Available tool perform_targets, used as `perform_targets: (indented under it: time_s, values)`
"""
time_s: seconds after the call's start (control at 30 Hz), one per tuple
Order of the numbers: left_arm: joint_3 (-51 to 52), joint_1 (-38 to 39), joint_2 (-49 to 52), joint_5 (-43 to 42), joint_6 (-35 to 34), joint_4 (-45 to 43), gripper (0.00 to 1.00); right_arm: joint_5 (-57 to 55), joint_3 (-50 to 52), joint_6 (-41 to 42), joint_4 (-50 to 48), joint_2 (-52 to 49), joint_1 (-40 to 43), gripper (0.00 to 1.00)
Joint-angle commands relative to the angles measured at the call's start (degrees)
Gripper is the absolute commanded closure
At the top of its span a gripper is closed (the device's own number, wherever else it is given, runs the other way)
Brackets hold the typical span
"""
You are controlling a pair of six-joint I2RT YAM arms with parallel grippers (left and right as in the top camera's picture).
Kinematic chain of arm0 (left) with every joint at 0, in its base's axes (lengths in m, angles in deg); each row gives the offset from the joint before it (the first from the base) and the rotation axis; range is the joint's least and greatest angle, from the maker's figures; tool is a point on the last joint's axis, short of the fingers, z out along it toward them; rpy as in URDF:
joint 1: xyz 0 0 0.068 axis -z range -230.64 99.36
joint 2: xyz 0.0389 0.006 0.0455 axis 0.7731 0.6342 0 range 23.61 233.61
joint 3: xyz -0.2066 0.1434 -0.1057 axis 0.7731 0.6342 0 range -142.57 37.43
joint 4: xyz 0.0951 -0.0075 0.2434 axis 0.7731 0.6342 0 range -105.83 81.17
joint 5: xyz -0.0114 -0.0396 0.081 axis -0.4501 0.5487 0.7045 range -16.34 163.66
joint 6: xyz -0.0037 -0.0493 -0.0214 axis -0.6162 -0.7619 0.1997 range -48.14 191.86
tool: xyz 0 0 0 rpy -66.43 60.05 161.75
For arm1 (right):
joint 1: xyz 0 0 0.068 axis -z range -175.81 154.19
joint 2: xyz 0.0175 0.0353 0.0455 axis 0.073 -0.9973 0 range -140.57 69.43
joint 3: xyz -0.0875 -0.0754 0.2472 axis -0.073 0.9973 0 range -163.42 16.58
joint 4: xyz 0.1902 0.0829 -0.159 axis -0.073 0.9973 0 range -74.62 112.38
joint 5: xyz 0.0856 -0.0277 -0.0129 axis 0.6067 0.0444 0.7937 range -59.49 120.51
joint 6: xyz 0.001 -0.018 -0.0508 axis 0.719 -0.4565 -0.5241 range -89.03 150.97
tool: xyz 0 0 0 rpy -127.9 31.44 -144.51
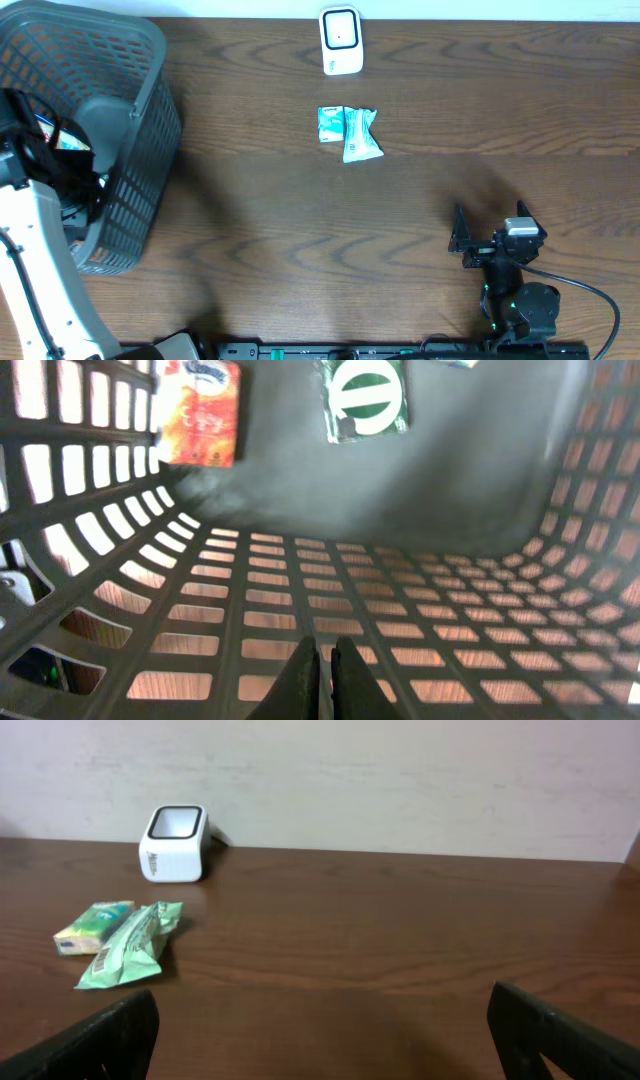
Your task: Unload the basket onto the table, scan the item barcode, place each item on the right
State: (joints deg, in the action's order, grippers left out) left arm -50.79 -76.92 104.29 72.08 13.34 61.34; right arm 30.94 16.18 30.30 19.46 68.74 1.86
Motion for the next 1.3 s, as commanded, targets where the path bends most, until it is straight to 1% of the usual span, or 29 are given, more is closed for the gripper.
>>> perform_targets:
  time_s: [0.0, 0.13, 0.27, 0.4, 0.47, 0.5, 0.53, 0.57, 0.6, 0.63, 0.67, 0.7, 0.8, 0.9, 0.97, 1.07, 1.1, 1.23, 1.27]
  values:
    - [0.8, 3.1, 0.5, -3.6, -0.7, 0.8, 0.93, -0.1, 0.1, 0.4, 0.3, 0.3, -0.3, 0.01]
    - [0.8, 5.0, 0.5, -3.1, -0.7, 0.1, 0.93, -0.1, 0.1, 0.4, 0.3, 0.3, -0.3, 0.01]
    - [0.8, 4.7, 0.5, 1.0, -0.7, -2.4, 0.92, -0.1, 0.1, 0.4, 0.3, 0.3, -0.3, 0.01]
    - [0.5, 4.0, 0.5, 4.0, 0.5, -4.9, 0.87, -0.1, 0.1, 0.4, 0.3, 0.3, -0.3, 0.01]
    - [0.1, 3.9, 0.5, 4.0, 4.3, -7.5, 0.84, -0.1, 0.1, 0.4, 0.3, 0.3, -0.3, 0.01]
    - [-0.3, 3.9, 0.5, 3.9, 7.5, -9.3, 0.83, -0.1, 0.1, 0.4, 0.3, 0.3, -0.3, 0.01]
    - [-0.7, 3.9, 0.5, 3.7, 10.9, -11.1, 0.70, -0.1, 0.1, 0.4, 0.3, 0.3, -0.3, 0.01]
    - [-1.0, 3.9, 0.4, 3.8, 14.9, -13.2, 0.61, -0.1, 0.1, 0.4, 0.3, 0.3, -0.3, 0.01]
    - [-1.0, 3.9, 0.3, 3.8, 18.4, -15.2, 0.39, -0.1, 0.1, 0.4, 0.3, 0.3, -0.3, 0.01]
    - [-1.0, 3.8, 0.3, 4.1, 20.8, -16.9, 0.26, -0.1, 0.1, 0.4, 0.3, 0.3, -0.3, 0.01]
    - [-1.0, 3.5, 0.3, 5.0, 21.5, -18.4, 0.13, -0.1, 0.1, 0.4, 0.3, 0.3, -0.3, 0.01]
    - [-1.0, 3.2, 0.4, 6.6, 21.4, -19.3, 0.11, -0.1, 0.1, 0.4, 0.2, 0.3, -0.3, 0.01]
    - [-1.0, 1.5, 0.6, 11.1, 20.5, -20.1, 0.11, -0.1, 0.1, 0.4, 0.3, 0.3, -0.3, 0.01]
    - [-1.0, -1.1, 1.0, 17.3, 17.5, -20.5, 0.11, -0.1, 0.1, 0.4, 0.3, 0.3, -0.3, 0.01]
    - [-1.0, -3.4, 1.5, 18.7, 17.3, -21.9, 0.11, -0.1, 0.1, 0.4, 0.3, 0.3, -0.3, 0.01]
    - [-0.9, -5.2, 2.7, 18.6, 17.3, -22.5, 0.11, -0.1, 0.1, 0.4, 0.3, 0.3, -0.3, 0.01]
    - [-0.9, -5.3, 3.3, 18.6, 17.7, -22.5, 0.11, -0.1, 0.1, 0.4, 0.3, 0.3, -0.3, 0.01]
    - [-0.9, -4.9, 6.8, 18.6, 25.5, -23.3, 0.11, -0.1, 0.1, 0.4, 0.3, 0.3, -0.3, 0.01]
    - [-0.9, -4.8, 7.8, 18.7, 25.9, -23.3, 0.11, -0.1, 0.1, 0.4, 0.3, 0.3, -0.3, 0.01]
